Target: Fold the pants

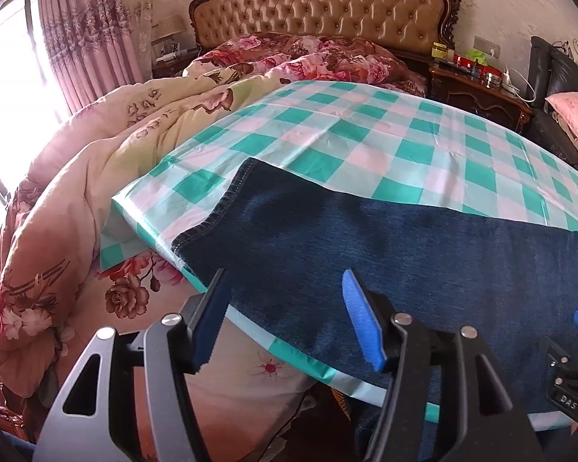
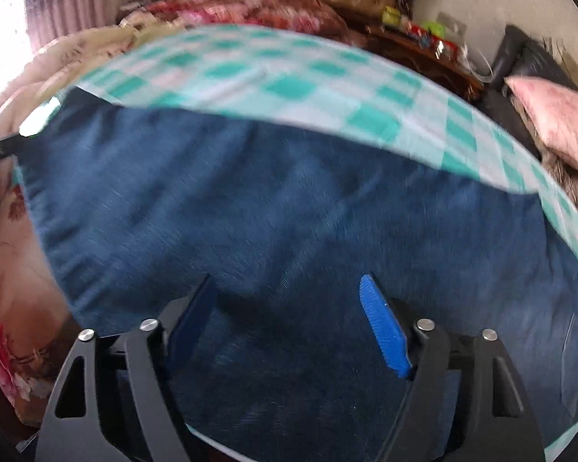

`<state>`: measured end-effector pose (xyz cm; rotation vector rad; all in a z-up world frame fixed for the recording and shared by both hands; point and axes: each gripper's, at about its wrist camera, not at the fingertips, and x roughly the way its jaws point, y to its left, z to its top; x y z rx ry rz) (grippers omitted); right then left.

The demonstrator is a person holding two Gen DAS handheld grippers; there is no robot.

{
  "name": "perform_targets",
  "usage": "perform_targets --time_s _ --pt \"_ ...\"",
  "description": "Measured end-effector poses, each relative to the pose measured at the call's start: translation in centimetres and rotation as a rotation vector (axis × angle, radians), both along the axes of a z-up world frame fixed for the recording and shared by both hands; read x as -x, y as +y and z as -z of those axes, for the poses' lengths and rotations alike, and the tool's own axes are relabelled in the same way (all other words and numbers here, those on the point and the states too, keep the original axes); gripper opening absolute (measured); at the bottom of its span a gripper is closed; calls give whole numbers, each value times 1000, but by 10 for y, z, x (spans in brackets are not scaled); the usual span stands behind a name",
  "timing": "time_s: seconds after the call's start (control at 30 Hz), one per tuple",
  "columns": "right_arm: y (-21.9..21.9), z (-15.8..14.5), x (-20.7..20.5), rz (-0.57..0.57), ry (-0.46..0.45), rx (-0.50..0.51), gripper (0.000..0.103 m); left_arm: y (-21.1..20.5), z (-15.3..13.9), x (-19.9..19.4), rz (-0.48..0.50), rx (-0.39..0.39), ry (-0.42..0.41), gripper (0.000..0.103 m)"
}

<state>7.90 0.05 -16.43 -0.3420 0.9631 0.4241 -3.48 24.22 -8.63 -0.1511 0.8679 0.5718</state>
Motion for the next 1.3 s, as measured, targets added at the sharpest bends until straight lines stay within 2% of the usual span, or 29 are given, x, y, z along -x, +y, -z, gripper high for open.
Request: perform_targets --time_s 0.1,0.17,0.2,0.27,0.3,0.37,0.4,0.43,0.47,0.5,0.53,0.57,0.63,0.7,0.73,0.77,0.8,0.83,0.9,0.97,1.03,1.07,1.2,1.3 --pt "-1 2 -3 2 4 -10 74 -4 3 -5 43 31 -19 64" --pt "-3 4 -6 11 13 -20 78 -7 14 -22 168 122 -44 64" --pt "-4 4 -7 12 19 -25 79 -7 18 -31 214 150 -38 64" --pt "-4 5 -6 9 13 -22 79 -12 32 -60 381 219 -28 63" --pt "-4 4 -6 12 11 -23 79 -13 39 -74 433 226 -8 62" --pt "-4 4 -5 14 8 -23 81 -13 53 -98 475 180 58 47" --pt "-4 4 -5 12 10 -25 81 -7 61 -111 496 193 80 47" --pt "-5 4 -5 9 13 -26 81 2 65 -118 492 216 81 53" --pt "-5 4 -5 4 15 -27 82 13 67 -123 479 245 74 52" --pt "-5 4 -6 0 21 -29 82 24 67 -125 470 260 73 45" --pt "-6 3 -7 -4 28 -30 82 36 65 -130 461 243 85 28" --pt "-6 2 -7 -9 35 -31 82 43 64 -132 460 250 87 16" --pt "-9 -4 -11 -12 39 -56 80 74 64 -134 424 301 83 2" --pt "-13 -13 -19 -2 37 -83 75 93 60 -130 362 262 87 2" --pt "-14 -19 -25 4 30 -96 74 102 56 -127 295 184 103 6" --pt "-14 -24 -33 10 15 -99 74 111 52 -124 240 125 110 24" --pt "-13 -27 -42 15 2 -90 74 120 49 -119 197 97 105 32" --pt "-12 -29 -49 18 -2 -84 71 135 45 -110 113 82 107 43" --pt "-9 -29 -72 31 -13 -73 64 154 38 -91 -26 73 101 46" --pt "-3 -22 -92 34 -13 -46 53 162 30 -72 -59 101 63 46" --pt "1 -8 -114 53 0 6 47 155 22 -48 -55 113 17 51" --pt "1 -8 -118 55 -16 -11 47 148 19 -38 -38 125 -4 52" --pt "1 -5 -136 95 -40 5 50 105 17 -1 86 172 -95 53" --pt "-6 -14 -124 110 -35 -54 53 53 27 14 220 152 -119 53"
